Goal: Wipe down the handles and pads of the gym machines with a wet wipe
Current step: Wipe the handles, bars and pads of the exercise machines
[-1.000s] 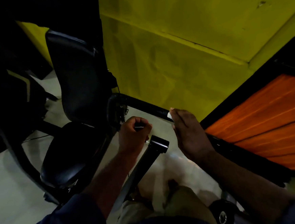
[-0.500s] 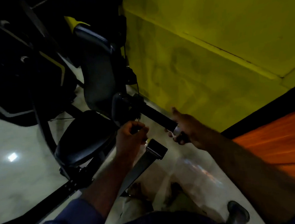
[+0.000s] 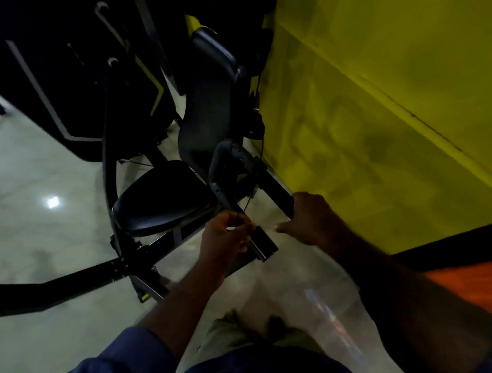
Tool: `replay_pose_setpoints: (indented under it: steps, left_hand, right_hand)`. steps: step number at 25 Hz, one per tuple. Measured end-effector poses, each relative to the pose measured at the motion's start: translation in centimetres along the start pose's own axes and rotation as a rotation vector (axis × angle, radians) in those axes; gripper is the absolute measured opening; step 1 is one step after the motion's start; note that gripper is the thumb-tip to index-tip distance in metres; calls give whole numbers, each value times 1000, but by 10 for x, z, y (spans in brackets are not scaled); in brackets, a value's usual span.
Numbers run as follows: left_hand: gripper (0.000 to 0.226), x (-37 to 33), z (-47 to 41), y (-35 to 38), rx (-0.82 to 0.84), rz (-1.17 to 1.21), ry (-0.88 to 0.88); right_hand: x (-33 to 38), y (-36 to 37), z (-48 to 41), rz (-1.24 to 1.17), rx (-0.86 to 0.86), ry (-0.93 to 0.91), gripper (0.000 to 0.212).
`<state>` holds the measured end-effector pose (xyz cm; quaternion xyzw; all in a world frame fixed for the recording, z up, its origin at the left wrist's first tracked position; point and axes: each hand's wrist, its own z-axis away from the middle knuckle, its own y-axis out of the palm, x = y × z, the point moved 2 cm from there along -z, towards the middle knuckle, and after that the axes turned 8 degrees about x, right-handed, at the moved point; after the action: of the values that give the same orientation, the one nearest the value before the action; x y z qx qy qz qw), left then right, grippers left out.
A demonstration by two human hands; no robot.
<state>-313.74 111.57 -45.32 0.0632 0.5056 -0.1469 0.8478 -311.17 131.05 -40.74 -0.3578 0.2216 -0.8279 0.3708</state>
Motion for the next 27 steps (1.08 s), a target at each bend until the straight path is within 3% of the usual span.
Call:
replay_pose_setpoints:
  steps: [1,2,3,6,7,9,11,12,16,18,20,24,26,27]
  left_hand:
    - [8,2,-2,-1,-2,9,-5]
    - [9,4,-4,-1,2,21,-7]
    - [10,5,-6,1,6,38,-6]
    - [11,0,-3,10,43,80,8]
    - [12,-1,-2,11,54,92,12]
    - [14,0,-3,9,53,111,14]
    - [11,1,-1,5,11,168,-2]
    - [10,1,0,4,-12,193,-8]
    - [8,-6,8,10,-91,207,15]
    - [8,-6,16,22,-163,266,8]
    - [9,-2,28,38,-242,334,-11]
    - [15,7,49,64,-378,406,-28]
    - [13,8,61,75,-442,461,1]
    - [12,9,67,79,-463,484,18]
  right_hand:
    - [3,13,4,219,-183,-15,55]
    - [6,18,4,225,-322,-52,58]
    - [7,13,2,144,-315,-58,55]
    - [-1,-15,0,-612,258,38,42]
    - [-4,-19,5,-878,379,46,41]
    - [-13,-17,13,-1277,322,9,49]
    - [-35,-1,21,-1391,64,-138,37]
    - [-45,7,27,-1256,-54,-257,30]
    - [-76,18,24,-195,-335,-800,37]
    - [-80,7,9,291,-356,-1184,39]
    - [-74,-12,-6,662,-330,-1426,43]
    - [-42,-31,-25,1001,-256,-1564,22]
    - [-48,-28,-28,924,-333,-1570,23]
    - [-58,-24,-28,768,-384,-1533,26]
